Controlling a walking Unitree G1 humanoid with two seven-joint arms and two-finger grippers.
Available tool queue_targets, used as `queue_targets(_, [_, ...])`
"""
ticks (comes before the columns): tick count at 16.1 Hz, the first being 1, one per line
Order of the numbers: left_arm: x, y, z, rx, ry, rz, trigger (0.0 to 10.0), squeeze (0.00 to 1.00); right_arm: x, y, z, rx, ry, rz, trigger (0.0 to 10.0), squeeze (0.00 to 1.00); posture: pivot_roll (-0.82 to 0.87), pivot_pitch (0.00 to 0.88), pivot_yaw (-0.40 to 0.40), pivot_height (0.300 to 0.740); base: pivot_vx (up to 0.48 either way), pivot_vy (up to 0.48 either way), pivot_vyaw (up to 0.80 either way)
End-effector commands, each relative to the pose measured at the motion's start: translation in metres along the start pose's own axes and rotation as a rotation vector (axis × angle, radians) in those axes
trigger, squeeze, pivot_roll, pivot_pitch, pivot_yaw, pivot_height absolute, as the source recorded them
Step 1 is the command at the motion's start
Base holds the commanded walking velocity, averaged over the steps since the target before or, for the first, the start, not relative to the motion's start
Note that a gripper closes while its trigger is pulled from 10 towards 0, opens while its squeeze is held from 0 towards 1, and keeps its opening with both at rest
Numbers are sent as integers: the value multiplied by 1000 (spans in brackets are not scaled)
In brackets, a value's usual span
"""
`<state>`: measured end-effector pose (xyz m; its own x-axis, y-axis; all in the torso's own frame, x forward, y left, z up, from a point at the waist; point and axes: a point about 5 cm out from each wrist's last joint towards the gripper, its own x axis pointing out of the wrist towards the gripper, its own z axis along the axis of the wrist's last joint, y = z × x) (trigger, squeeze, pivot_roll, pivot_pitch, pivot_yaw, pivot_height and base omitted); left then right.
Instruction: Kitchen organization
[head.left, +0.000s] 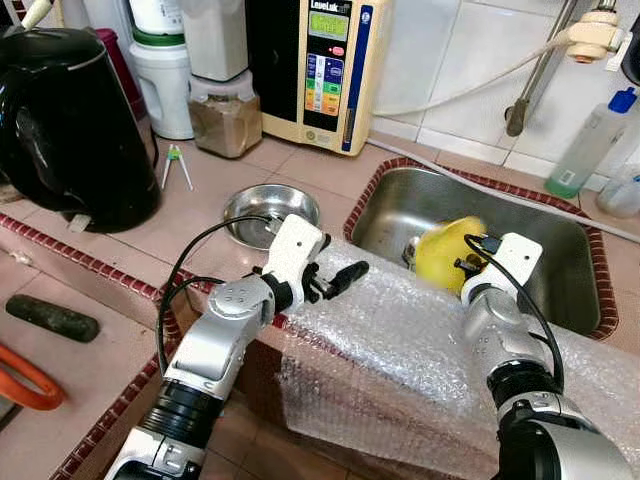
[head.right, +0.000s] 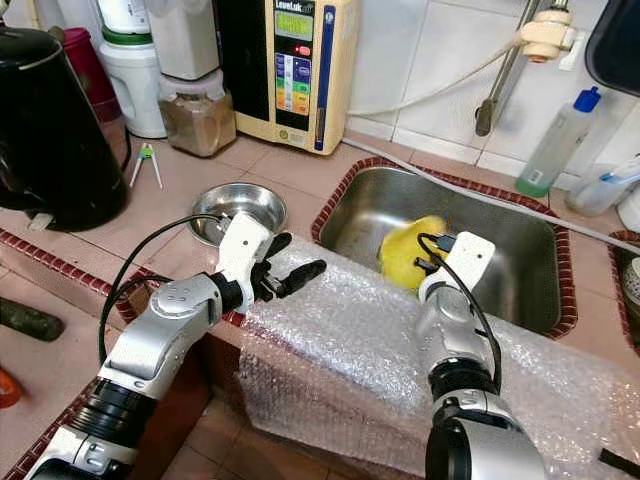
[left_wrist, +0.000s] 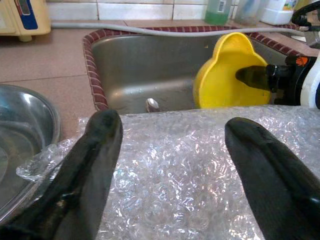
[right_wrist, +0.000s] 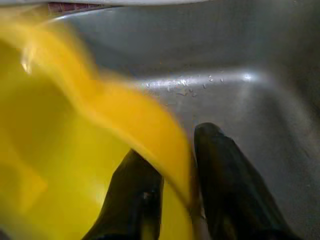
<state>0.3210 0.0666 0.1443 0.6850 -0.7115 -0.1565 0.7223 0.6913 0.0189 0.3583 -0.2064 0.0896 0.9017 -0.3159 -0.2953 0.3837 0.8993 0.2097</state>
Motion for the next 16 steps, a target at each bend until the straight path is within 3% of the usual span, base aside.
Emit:
queue_targets(1, [3, -4, 6, 24, -4, -17, 10000, 1000, -3, -3, -21, -18, 81, 1, 10000, 1000, 43, 37, -31, 740, 0, 0, 0])
queue_targets(2, [3, -4, 6, 20, 0, -12, 10000, 1000, -3, -4, -22, -76, 73, 0, 10000, 1000, 41, 34, -34, 740, 0, 0, 0])
queue_targets(4, [3, -3, 5, 19, 3, -9, 10000, 1000, -3, -3, -20, -98, 60, 18, 10000, 1000, 41, 33, -34, 740, 0, 0, 0])
queue_targets(9, [3, -4, 5, 22, 7, -14, 10000, 1000, -4, 3, -19, -72, 52, 59, 10000, 1000, 38, 30, -33, 740, 0, 0, 0])
queue_targets(10, [4, -4, 5, 24, 7, -14, 10000, 1000, -6, 20, -18, 6, 53, 183, 10000, 1000, 35, 31, -28, 740, 0, 0, 0])
queue_targets(11, [5, -3, 7, 23, 2, -6, 10000, 1000, -11, 40, -18, 8, 59, 337, 10000, 1000, 36, 31, -28, 740, 0, 0, 0])
queue_targets(12, [5, -3, 6, 22, 3, -6, 10000, 1000, -11, 40, -19, -9, 67, 335, 10000, 1000, 34, 32, -28, 740, 0, 0, 0])
queue_targets(13, [4, -4, 5, 20, 7, -3, 10000, 1000, -13, 46, -22, 84, 136, 426, 10000, 1000, 35, 33, -28, 740, 0, 0, 0])
queue_targets(14, [3, -4, 4, 20, 9, -2, 10000, 1000, -13, 48, -22, 116, 154, 460, 10000, 1000, 35, 33, -28, 740, 0, 0, 0])
queue_targets(16, [3, -2, 5, 16, 8, 6, 10000, 1000, -11, 42, -19, 64, 136, 439, 10000, 1000, 36, 34, -30, 740, 0, 0, 0])
